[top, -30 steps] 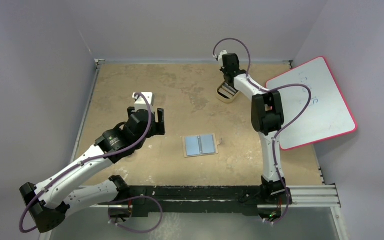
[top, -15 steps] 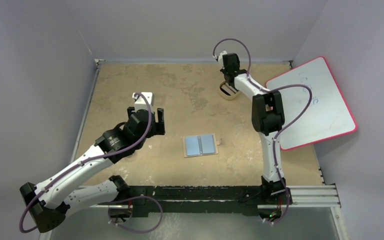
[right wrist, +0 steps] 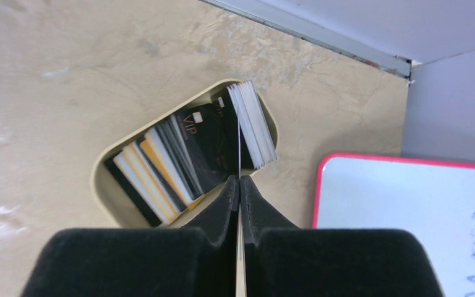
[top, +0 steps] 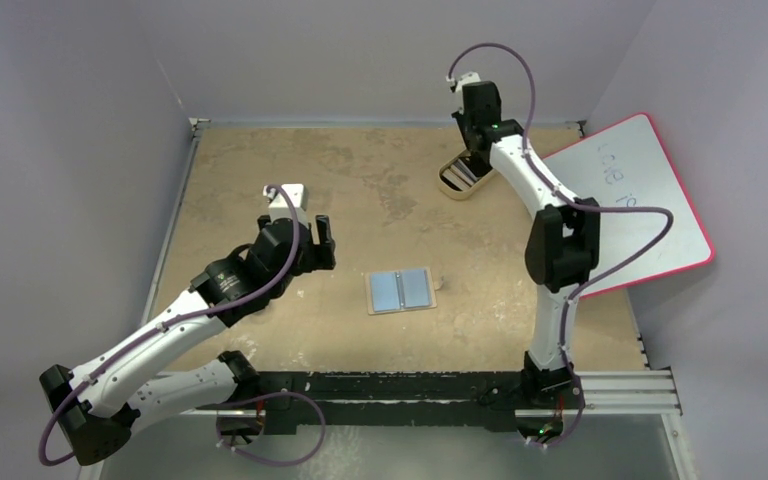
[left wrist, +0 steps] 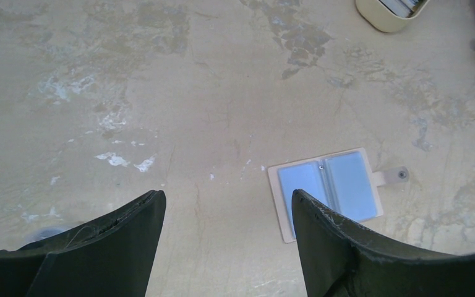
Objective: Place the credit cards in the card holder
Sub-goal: Pick up the credit card from the storage box.
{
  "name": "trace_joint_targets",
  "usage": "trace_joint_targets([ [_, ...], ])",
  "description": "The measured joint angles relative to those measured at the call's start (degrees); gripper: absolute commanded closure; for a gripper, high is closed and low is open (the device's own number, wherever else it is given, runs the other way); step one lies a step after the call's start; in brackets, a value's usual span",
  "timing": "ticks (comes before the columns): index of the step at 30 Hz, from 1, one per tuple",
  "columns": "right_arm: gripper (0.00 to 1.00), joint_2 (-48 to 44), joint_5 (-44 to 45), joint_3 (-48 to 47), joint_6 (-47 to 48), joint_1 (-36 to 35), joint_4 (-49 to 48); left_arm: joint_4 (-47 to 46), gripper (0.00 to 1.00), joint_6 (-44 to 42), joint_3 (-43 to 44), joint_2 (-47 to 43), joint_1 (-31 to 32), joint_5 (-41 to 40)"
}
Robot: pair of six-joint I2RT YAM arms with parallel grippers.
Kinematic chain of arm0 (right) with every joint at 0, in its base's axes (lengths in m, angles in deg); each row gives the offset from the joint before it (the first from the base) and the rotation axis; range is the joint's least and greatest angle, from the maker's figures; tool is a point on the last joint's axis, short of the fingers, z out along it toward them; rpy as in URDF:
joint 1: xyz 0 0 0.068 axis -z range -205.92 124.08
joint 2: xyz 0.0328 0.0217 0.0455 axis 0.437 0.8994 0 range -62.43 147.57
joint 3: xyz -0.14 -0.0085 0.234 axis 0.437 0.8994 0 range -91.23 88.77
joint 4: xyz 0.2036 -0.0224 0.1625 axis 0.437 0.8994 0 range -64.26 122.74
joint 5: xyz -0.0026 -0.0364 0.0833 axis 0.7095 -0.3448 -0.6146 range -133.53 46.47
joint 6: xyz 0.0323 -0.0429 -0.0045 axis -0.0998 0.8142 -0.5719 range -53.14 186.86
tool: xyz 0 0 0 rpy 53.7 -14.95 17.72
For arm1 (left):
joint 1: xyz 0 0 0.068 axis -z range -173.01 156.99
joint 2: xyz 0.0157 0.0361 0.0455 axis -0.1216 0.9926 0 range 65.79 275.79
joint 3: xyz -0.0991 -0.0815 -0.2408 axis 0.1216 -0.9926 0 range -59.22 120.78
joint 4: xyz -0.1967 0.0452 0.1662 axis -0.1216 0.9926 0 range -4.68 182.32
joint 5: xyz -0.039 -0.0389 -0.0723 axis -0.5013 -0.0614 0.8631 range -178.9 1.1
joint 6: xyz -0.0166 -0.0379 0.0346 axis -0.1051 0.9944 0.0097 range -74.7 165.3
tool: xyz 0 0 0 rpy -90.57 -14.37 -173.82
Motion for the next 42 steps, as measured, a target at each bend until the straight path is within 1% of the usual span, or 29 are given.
trace_joint_targets([
  [2,1.0,-2.4,-2.0,0.3,-3.8,0.0,1.5,-0.8,0.27,1.3,-0.2,0.0,0.0,1.4],
  [5,1.0,-6.9,-6.8,4.1,-8.6,0.0,1.8,-2.7,0.28,3.9,-1.2,0.0,0.0,4.4],
  [11,1.0,-22.1,-23.9,24.2,-18.9,-0.1,-3.7,-8.1,0.3,10.4,-4.4,0.2,0.0,11.8],
  [15,1.0,-31.9,-35.1,37.3,-26.7,-0.2,-11.2,-13.3,0.32,15.4,-7.3,0.2,0.0,15.7],
  [18,1.0,-38.1,-42.6,46.6,-33.8,-0.3,-19.7,-18.6,0.32,19.2,-10.0,0.2,0.0,17.8],
  [21,1.0,-42.9,-48.9,55.1,-41.2,-0.7,-29.1,-23.2,0.32,22.0,-11.9,0.2,0.0,19.3],
  [26,1.0,-49.5,-57.4,66.3,-52.8,-1.3,-41.9,-31.0,0.34,25.0,-13.5,0.4,0.0,21.5],
  [31,1.0,-54.2,-63.3,72.4,-63.4,-1.9,-54.3,-38.2,0.37,25.6,-13.7,1.5,0.0,24.2],
  [34,1.0,-55.4,-65.6,74.1,-68.1,-2.5,-60.1,-41.9,0.39,25.5,-13.7,2.3,0.0,26.4],
  [38,1.0,-55.6,-67.4,74.3,-71.9,-3.7,-64.7,-45.7,0.44,25.5,-13.6,4.1,0.0,29.7],
  [42,1.0,-55.7,-68.3,74.3,-73.6,-4.7,-66.7,-48.2,0.52,25.5,-13.6,5.0,0.0,32.0],
])
